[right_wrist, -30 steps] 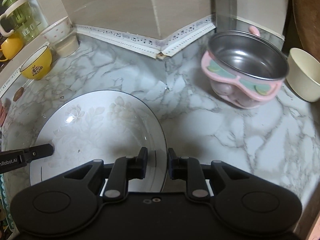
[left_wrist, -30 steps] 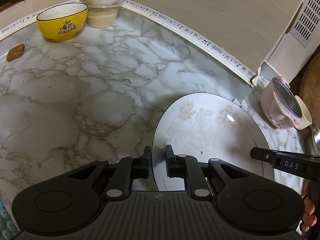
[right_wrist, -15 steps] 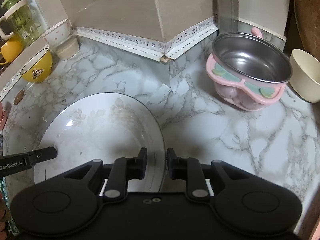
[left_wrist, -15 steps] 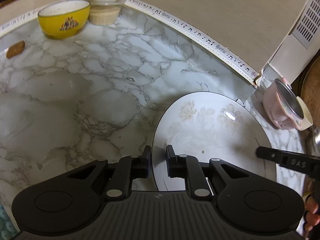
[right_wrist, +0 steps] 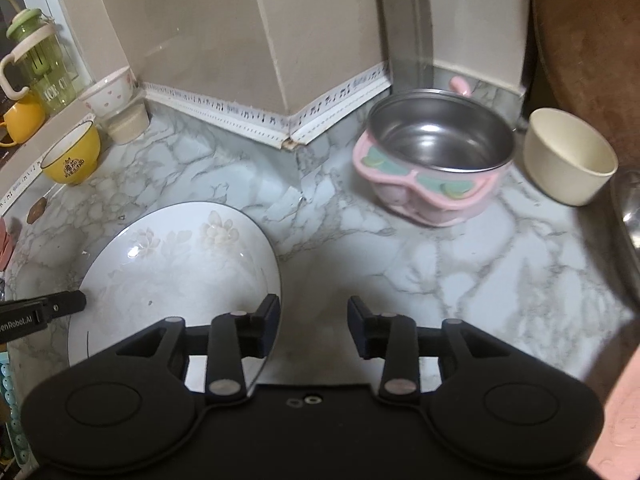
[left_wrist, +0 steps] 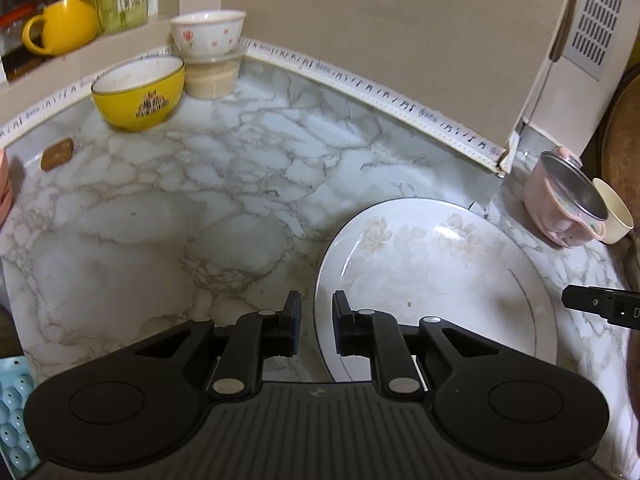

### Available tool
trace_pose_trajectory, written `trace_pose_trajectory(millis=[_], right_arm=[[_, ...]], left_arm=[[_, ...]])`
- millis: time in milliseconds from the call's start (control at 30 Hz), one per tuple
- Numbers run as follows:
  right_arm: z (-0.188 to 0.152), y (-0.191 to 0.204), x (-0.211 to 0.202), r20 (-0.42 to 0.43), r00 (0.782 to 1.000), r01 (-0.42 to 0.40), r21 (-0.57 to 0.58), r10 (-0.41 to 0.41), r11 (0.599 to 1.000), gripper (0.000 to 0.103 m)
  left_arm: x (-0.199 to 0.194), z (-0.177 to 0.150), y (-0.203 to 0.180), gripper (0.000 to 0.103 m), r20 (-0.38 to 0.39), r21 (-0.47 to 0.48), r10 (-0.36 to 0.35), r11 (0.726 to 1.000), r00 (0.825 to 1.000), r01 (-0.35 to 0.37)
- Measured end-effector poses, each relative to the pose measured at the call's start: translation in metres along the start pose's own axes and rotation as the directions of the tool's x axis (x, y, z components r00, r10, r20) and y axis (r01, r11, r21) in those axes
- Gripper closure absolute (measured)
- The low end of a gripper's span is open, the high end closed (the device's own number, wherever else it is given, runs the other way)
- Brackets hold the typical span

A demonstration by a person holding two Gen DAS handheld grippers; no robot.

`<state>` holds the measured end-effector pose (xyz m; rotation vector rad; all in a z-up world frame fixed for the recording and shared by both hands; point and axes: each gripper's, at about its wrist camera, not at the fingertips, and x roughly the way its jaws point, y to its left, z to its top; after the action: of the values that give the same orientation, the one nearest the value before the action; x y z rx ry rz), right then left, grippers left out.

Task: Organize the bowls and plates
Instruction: 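Open both tools and move them to the small white plate on the stove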

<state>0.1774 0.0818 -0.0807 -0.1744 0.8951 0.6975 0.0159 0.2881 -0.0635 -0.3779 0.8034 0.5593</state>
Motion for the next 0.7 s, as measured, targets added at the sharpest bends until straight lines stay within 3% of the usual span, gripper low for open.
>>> trace_pose_trajectory(millis=[33, 100, 167, 200, 433, 533, 633, 700], right_arm=[[-0.002, -0.002, -0.005, 0.01, 1.0, 0.001, 0.002, -0.001, 1.0, 0.055], [-0.004, -0.006, -0.013, 0.026, 1.0, 0.006, 0.005, -0.006, 1.0, 0.047], [-0.007, -0.009, -0.022, 0.038, 0.999, 0.001, 0.004, -0.001, 1.0, 0.047], [-0.008, -0.011, -0.026, 0.045, 0.999, 0.002, 0.005, -0.003, 1.0, 0.045], [-0.019, -0.026, -0.065, 0.111, 0.994, 0.015, 0.02, -0.018, 1.0, 0.029], [-0.026, -0.038, -0.084, 0.145, 0.989, 0.031, 0.034, -0.035, 0.999, 0.02], [-0.034, -0.05, -0.103, 0.17, 0.984, 0.049, 0.047, -0.056, 0.998, 0.017], [-0.04, -0.059, -0.116, 0.19, 0.979, 0.066, 0.064, -0.077, 0.996, 0.007]], left_arm=[[-0.003, 0.0, -0.002, 0.083, 0.01, 0.01, -0.004, 1.0, 1.0, 0.004], [-0.011, -0.001, -0.009, 0.063, 0.034, 0.028, -0.012, 1.0, 0.999, 0.011], [-0.02, -0.002, -0.017, 0.043, 0.062, 0.039, -0.023, 0.999, 0.998, 0.02], [-0.024, -0.002, -0.021, 0.039, 0.076, 0.044, -0.028, 0.999, 0.997, 0.025], [-0.043, -0.005, -0.06, 0.039, 0.096, 0.113, -0.098, 0.99, 0.991, 0.088], [-0.052, -0.01, -0.081, 0.032, 0.107, 0.151, -0.142, 0.981, 0.984, 0.125], [-0.062, -0.015, -0.105, 0.031, 0.126, 0.206, -0.189, 0.965, 0.974, 0.16], [-0.069, -0.017, -0.121, 0.028, 0.134, 0.233, -0.225, 0.954, 0.965, 0.19]])
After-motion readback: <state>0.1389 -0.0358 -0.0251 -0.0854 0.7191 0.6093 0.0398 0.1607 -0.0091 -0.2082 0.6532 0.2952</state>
